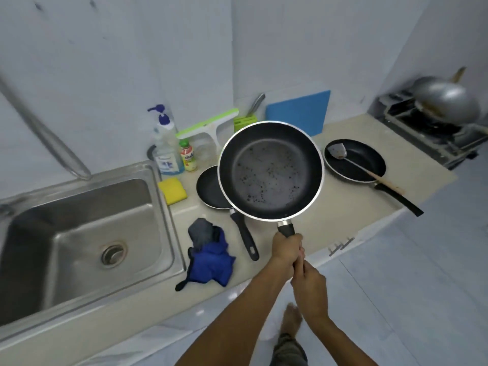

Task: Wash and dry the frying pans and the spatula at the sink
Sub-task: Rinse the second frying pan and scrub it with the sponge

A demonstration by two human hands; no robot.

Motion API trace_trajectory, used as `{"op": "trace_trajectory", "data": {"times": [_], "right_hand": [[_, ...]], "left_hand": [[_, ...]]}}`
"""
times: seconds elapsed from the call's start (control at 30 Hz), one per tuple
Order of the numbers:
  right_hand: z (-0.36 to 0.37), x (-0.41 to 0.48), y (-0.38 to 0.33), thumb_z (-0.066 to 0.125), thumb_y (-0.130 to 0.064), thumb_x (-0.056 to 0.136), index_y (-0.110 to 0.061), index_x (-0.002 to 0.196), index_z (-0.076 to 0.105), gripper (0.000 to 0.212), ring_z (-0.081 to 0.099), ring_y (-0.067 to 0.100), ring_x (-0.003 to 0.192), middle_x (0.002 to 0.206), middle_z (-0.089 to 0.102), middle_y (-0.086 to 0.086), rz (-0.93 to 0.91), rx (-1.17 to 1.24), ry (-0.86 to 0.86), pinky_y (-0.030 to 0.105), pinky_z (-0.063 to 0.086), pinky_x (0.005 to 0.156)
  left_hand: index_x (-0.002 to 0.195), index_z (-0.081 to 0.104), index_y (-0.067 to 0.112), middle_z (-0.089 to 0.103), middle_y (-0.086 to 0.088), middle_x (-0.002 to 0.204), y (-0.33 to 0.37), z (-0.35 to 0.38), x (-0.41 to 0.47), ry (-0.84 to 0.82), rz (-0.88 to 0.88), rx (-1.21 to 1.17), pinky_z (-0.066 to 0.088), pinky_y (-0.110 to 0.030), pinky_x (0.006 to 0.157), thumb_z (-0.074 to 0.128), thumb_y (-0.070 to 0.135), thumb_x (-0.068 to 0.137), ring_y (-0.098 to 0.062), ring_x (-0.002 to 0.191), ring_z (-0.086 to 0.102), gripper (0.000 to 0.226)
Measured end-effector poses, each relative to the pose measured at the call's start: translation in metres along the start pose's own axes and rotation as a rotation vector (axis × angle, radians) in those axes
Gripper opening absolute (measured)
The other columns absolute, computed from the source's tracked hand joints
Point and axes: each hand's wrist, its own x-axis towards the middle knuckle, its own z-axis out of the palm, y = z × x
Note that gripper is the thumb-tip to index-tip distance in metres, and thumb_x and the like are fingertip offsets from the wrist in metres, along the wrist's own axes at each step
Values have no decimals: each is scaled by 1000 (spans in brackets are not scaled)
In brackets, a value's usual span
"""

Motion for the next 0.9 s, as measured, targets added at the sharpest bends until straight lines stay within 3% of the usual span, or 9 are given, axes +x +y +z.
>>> {"op": "trace_trajectory", "data": {"times": [0.07,0.23,0.43,0.53,0.67,0.83,0.9], "right_hand": [[23,-32,-16,47,-28,105,-32,63,55,43,62,15,57,58,61,-7,-10,-8,-67,24,45,53],[88,-94,-76,35,-44,106,-21,65,59,53,60,18,61,61,63,2,-78,-13,-272,29,43,53],[178,-143,-130,38,-62,92,-18,59,57,58,49,14,47,48,52,-2,-226,62,-428,37,40,49],[223,-155,-148,29,-68,93,-16,60,62,70,57,18,51,52,61,2,-270,-44,-525,38,45,51],[278,-164,-173,20,-72,95,-23,64,66,74,64,19,63,61,67,1,-226,-119,-613,31,45,55],[321,-169,-195,18,-64,101,-18,71,72,77,66,17,67,66,70,1,-53,-98,-676,33,50,63],[330,-167,-200,16,-63,101,-16,73,71,77,65,16,61,63,69,0,-4,-100,-673,31,50,58]], "left_hand": [[75,48,10,46,-4,53,-1,-43,-24,59,33,-29,39,-23,48,56,3,90,-11,38,40,18],[66,44,13,43,-3,50,3,-163,-66,188,70,-166,32,-21,42,53,1,90,-12,39,36,29],[63,43,12,38,-4,49,18,-292,-98,408,116,-317,29,-19,39,49,-4,91,-12,36,33,32],[63,43,12,41,-4,48,23,-346,-104,475,118,-384,32,-20,40,52,-2,93,-13,36,36,35],[61,42,13,42,-3,49,35,-407,-99,521,94,-394,35,-20,41,50,-3,90,-13,38,38,33],[61,43,14,42,-2,50,34,-449,-77,527,7,-305,37,-23,48,49,-2,85,-13,44,40,30],[61,44,14,44,-1,49,33,-456,-68,518,-8,-299,37,-25,49,49,-1,87,-13,44,41,30]]}}
